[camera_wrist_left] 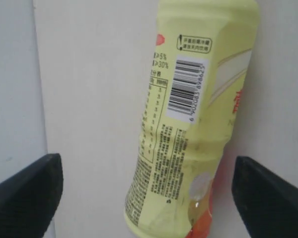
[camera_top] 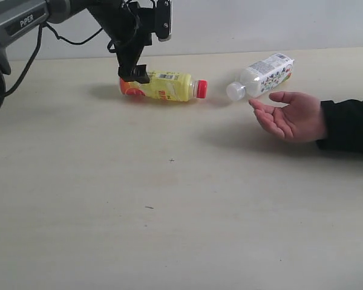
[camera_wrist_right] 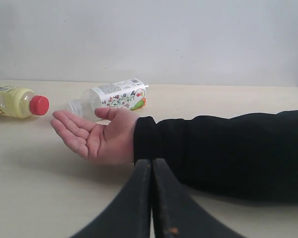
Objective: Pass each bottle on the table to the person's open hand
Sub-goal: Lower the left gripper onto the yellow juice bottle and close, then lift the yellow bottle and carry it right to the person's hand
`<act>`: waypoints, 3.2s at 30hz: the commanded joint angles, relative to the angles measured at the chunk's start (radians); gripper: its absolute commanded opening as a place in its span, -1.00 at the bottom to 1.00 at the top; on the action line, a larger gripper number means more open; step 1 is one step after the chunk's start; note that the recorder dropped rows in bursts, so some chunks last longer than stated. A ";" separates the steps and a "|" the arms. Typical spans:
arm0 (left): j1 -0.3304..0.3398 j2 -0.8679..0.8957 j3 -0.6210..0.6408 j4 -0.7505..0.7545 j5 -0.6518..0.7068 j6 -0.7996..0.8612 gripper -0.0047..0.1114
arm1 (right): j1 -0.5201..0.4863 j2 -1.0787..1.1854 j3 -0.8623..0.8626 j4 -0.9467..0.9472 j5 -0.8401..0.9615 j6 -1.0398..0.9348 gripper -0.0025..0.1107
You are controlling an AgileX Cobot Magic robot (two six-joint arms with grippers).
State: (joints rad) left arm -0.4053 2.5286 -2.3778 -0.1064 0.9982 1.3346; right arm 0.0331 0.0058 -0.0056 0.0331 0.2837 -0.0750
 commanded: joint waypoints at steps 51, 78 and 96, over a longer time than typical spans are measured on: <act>-0.003 -0.010 -0.006 0.051 -0.050 -0.406 -0.92 | -0.005 -0.006 0.006 0.002 -0.002 -0.003 -0.96; -0.018 -0.564 0.489 0.043 0.223 -1.086 -0.92 | -0.005 -0.006 0.006 0.002 -0.002 -0.003 -0.96; -0.184 -0.643 0.795 -0.658 -0.142 -1.147 -0.92 | -0.005 -0.006 0.006 0.002 0.000 -0.003 -0.96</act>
State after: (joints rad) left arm -0.5154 1.8658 -1.5920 -0.7109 0.9635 0.2197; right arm 0.0331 0.0058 -0.0056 0.0331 0.2837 -0.0750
